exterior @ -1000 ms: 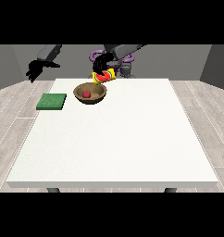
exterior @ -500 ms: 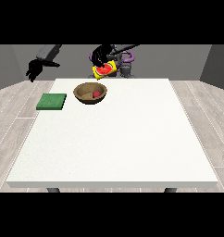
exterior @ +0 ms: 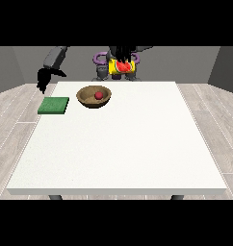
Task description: Pick the cup and pour the ball into the bowl, then pick the bowl and place it on the pad
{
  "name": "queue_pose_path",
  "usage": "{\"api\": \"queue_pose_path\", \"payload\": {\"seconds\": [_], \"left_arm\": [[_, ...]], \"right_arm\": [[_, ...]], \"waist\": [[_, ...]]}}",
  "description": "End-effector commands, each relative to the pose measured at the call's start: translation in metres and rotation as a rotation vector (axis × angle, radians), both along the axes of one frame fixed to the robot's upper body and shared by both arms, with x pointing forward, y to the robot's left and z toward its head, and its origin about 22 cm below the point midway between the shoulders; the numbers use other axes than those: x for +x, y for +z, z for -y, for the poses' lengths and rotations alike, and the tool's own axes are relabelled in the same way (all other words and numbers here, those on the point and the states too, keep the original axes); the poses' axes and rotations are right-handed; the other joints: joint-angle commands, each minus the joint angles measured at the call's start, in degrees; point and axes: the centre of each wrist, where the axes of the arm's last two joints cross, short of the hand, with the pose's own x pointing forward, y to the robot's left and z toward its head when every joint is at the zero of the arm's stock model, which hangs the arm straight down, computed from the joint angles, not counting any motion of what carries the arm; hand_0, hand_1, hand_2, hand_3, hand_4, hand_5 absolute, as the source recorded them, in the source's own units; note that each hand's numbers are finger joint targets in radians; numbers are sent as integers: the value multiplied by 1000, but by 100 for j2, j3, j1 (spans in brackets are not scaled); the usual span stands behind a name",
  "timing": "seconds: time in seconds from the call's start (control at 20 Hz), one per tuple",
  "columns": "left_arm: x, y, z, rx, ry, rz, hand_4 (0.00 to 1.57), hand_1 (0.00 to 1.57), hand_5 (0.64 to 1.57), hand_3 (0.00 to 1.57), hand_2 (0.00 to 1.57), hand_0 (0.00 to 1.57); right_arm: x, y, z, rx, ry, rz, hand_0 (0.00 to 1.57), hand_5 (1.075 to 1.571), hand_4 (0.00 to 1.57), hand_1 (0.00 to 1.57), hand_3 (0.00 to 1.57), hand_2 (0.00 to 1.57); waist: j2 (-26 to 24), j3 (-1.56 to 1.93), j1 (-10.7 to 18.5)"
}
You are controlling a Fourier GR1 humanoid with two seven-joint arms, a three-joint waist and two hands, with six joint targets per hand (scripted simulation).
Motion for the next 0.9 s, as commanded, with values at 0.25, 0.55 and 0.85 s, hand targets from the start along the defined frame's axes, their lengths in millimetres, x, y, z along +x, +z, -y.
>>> {"api": "queue_pose_path", "payload": {"seconds": [0.25, 0.55, 0.85], "left_arm": [[14, -2, -84, -675, 3, -178, 996, 1294, 1564, 1528, 1571, 1294], [20, -17, -108, -1041, -68, -244, 861, 782, 1531, 94, 704, 782], [20, -56, -130, -1281, -74, -327, 0, 0, 1531, 0, 0, 0]], "right_arm": [[-1, -5, -10, 15, -36, 43, 0, 1561, 236, 0, 0, 0], [27, 16, -36, 43, 42, 106, 0, 1569, 385, 0, 0, 0], [38, 7, -97, 39, 155, 57, 0, 1559, 331, 0, 0, 0]], "waist": [[708, -16, 337], [1260, -15, -18], [1244, -1, -555]]}}
